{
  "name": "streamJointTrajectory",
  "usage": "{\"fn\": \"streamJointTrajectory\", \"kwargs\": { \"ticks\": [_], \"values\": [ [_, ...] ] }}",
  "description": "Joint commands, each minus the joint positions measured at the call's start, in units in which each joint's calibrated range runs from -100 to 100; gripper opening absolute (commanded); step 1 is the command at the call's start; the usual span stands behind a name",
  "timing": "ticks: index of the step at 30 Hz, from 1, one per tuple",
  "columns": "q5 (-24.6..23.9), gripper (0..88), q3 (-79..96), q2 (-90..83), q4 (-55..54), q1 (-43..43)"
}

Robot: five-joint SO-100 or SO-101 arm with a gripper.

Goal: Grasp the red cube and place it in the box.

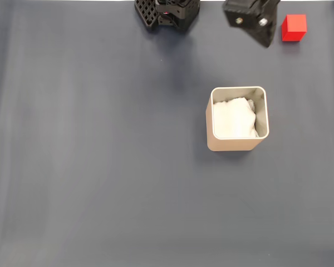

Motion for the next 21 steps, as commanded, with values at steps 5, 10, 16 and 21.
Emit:
{"fn": "streamJointTrajectory", "kwargs": {
  "ticks": [5, 10, 16, 21],
  "values": [
    [0.3, 1.3, -3.2, 0.4, 1.6, -7.3],
    [1.6, 4.4, -2.1, 0.7, 0.6, -10.5],
    [2.1, 10.0, 0.9, 0.2, -4.2, -13.2],
    [3.9, 15.5, 5.0, -2.4, -6.8, -13.9]
  ]
}}
